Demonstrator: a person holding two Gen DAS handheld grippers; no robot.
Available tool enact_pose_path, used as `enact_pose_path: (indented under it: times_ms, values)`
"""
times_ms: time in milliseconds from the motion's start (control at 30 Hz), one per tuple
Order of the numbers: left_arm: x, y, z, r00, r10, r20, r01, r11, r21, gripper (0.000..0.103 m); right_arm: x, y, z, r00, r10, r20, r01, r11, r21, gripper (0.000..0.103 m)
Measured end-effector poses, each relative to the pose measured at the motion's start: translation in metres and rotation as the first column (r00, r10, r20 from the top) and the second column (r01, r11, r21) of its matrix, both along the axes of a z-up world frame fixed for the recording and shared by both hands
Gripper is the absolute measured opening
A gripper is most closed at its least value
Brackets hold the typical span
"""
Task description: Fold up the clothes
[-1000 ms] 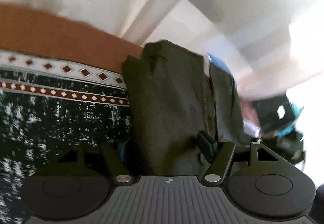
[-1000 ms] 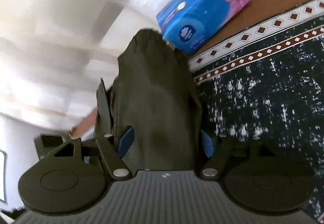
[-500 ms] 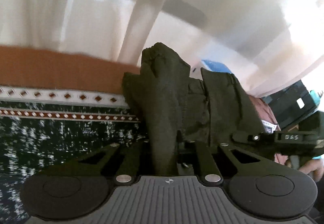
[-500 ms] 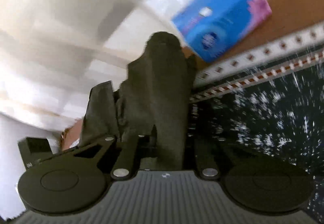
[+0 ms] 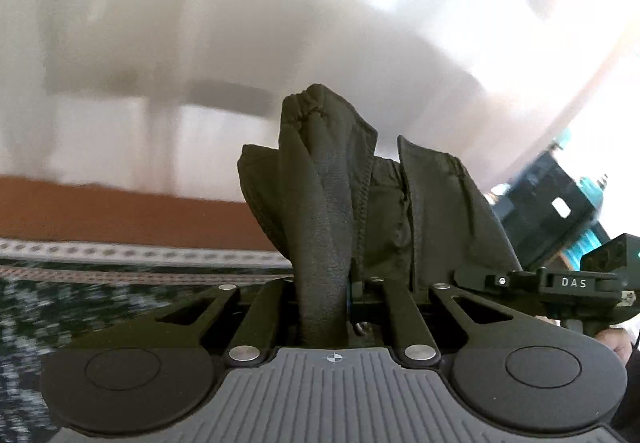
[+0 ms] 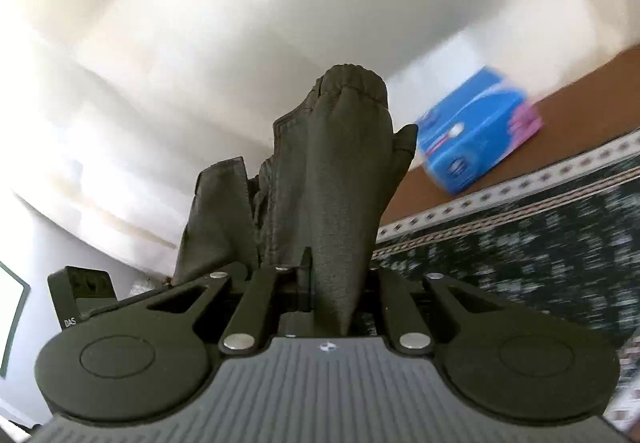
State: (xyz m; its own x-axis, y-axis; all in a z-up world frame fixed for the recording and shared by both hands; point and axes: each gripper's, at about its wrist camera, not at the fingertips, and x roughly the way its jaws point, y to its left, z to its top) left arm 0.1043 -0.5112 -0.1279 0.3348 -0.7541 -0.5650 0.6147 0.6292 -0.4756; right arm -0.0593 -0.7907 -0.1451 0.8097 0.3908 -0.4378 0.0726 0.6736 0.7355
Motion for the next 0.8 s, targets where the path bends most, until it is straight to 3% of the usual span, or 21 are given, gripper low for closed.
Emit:
enact_pose_path:
  times_ms: [267,400,533,667,700,733,800]
  values:
    - [-0.038,-0.140,0.001,0.999,-0.053,0.000,0.053,0.998,-0.029,0.005,-0.059,-0.130,0.020,0.999,-0.052,0.016,0.053,0.995,-0.080,0.011]
    - [-0.052,-0.223,-0.028,0.999,-0.036,-0.022,0.036,0.999,-0.006,0.006,-0.067,-0.212,0.000,0.998,-0.060,-0.032,0.057,0.995,-0.086,0.011]
    - [-0.056,-0.281,-0.061,0.998,-0.014,-0.065,0.016,0.999,0.040,0.006,-0.063,-0.277,-0.029,0.994,-0.066,-0.085,0.058,0.994,-0.096,0.012]
    - [-0.054,-0.320,-0.087,0.999,-0.012,-0.040,0.018,0.992,0.128,0.008,-0.053,-0.318,-0.069,0.987,-0.073,-0.146,0.060,0.994,-0.088,0.012]
    - [-0.053,-0.324,-0.091,0.999,-0.003,-0.038,0.009,0.989,0.146,0.014,-0.050,-0.325,-0.080,0.984,-0.074,-0.159,0.061,0.994,-0.088,0.012]
    - [-0.052,-0.327,-0.094,0.999,0.006,-0.035,0.000,0.987,0.164,0.042,-0.048,-0.330,-0.087,0.983,-0.074,-0.166,0.061,0.995,-0.081,0.012]
    - [-0.050,-0.334,-0.101,0.999,0.024,-0.030,-0.017,0.980,0.197,0.059,-0.048,-0.337,-0.098,0.982,-0.076,-0.174,0.063,0.995,-0.080,0.017]
